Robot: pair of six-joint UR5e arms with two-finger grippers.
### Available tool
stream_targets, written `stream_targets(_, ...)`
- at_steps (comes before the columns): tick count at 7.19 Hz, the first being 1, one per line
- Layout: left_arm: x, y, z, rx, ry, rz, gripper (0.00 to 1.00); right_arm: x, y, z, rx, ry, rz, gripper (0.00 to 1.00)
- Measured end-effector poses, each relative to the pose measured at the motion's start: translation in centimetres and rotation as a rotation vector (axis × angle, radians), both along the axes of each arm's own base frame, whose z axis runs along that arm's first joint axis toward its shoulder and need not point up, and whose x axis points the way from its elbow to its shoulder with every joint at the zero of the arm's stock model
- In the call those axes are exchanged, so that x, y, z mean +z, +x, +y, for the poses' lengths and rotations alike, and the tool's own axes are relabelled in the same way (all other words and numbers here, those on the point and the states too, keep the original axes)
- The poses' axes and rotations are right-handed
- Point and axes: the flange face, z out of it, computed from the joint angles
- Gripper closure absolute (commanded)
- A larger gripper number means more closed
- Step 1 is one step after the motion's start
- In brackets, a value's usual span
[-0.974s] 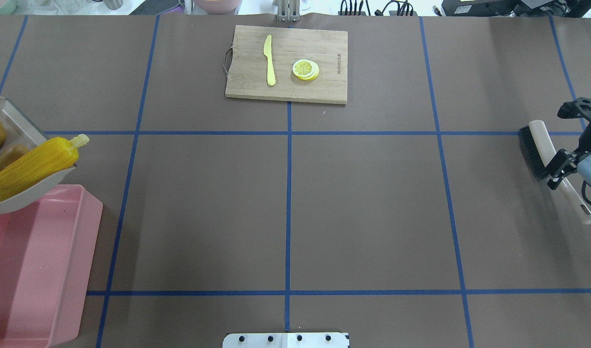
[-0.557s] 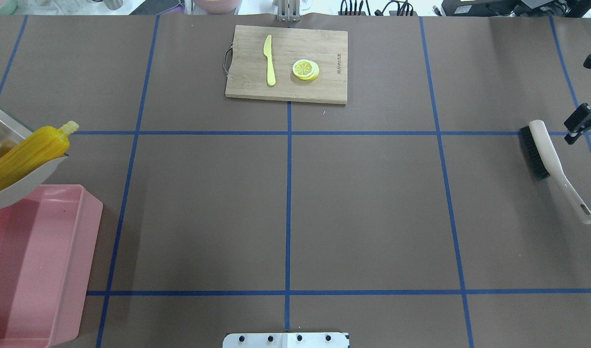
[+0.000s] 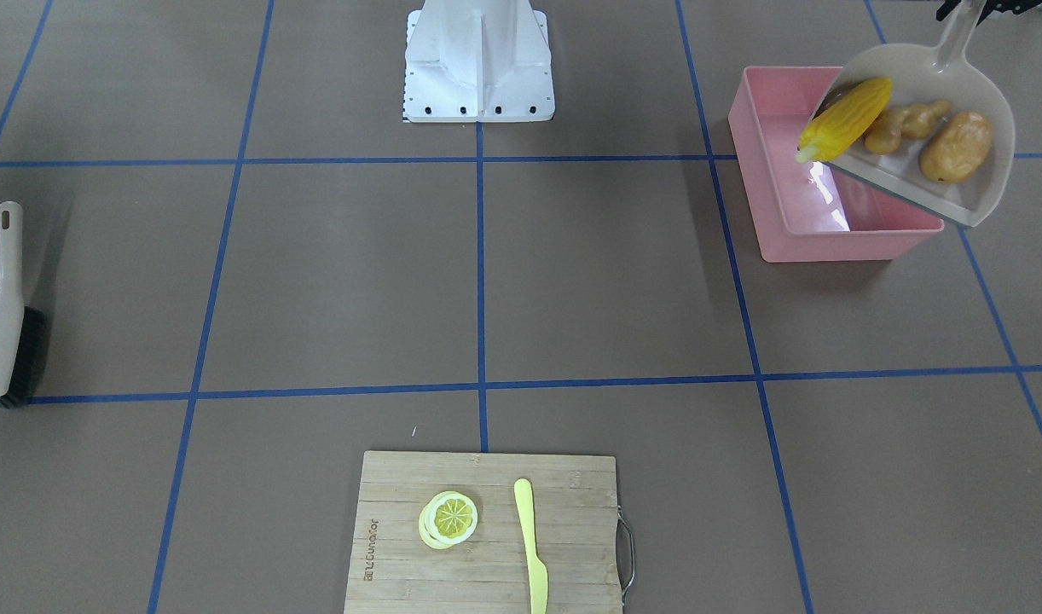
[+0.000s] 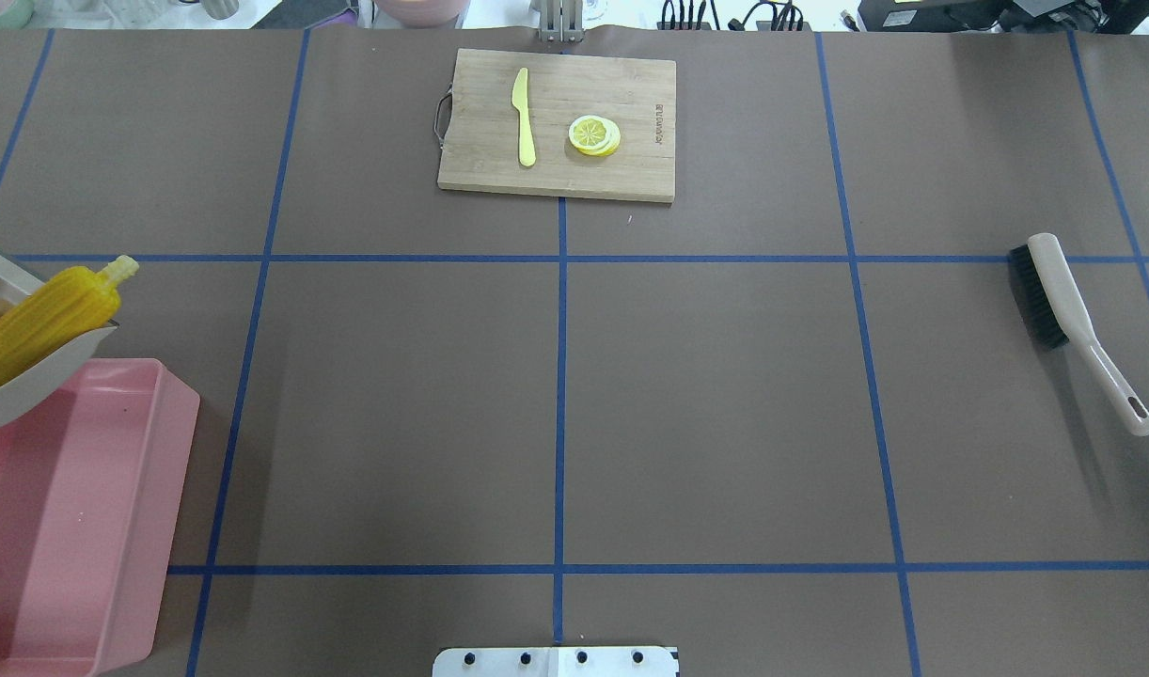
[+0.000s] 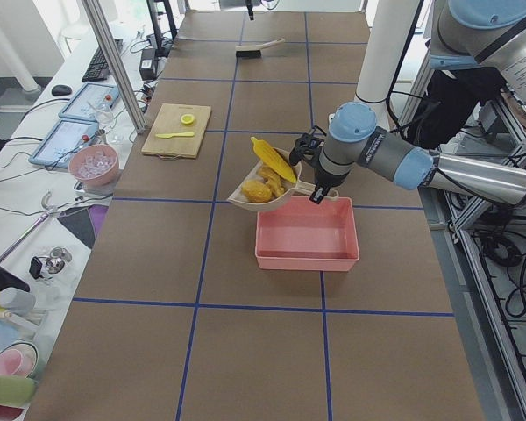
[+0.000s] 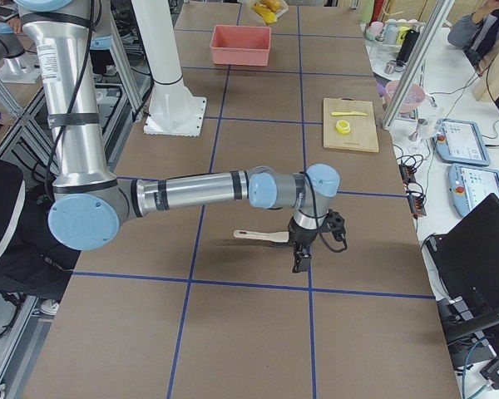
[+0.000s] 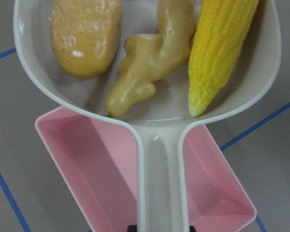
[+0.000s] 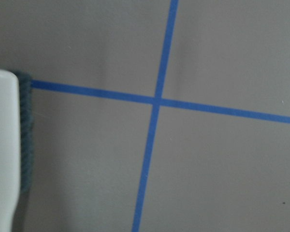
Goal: Sweep and dump trash into bin
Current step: 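Hold the dustpan above the pink bin with the left gripper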
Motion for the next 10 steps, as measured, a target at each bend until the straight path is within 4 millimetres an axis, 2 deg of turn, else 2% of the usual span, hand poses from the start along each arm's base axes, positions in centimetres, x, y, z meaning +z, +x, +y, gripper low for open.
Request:
stream_targets(1,0.1,0.2,-0.2,0.007,-0.008,0.016,1.0,2.7,1.3,3.1,0.015,0.022,-0.026,0.0)
stream_targets(2,0.0,0.4,-0.5,0.013,-0.021,0.039,1.0,3.5,1.9,4.4,0.025,0.036,-0.05,0.0)
stream_targets(5,-1.1,0.6,-1.4,-0.016,-0.082,0.026,1.0,2.5,3.5,5.1,0.072,0.038,-0.136,0.0)
stream_targets(7,-1.6,0.5,-1.1,-0.025,-0.124,-0.007,1.0,2.2,4.9,5.3,0.106,0.038,-0.157,0.0)
stream_targets(10,-1.6,0.3,-0.7,-0.03,-0.167,-0.046,1.0,2.1,5.2,5.5,0.11,0.045,-0.163,0.0)
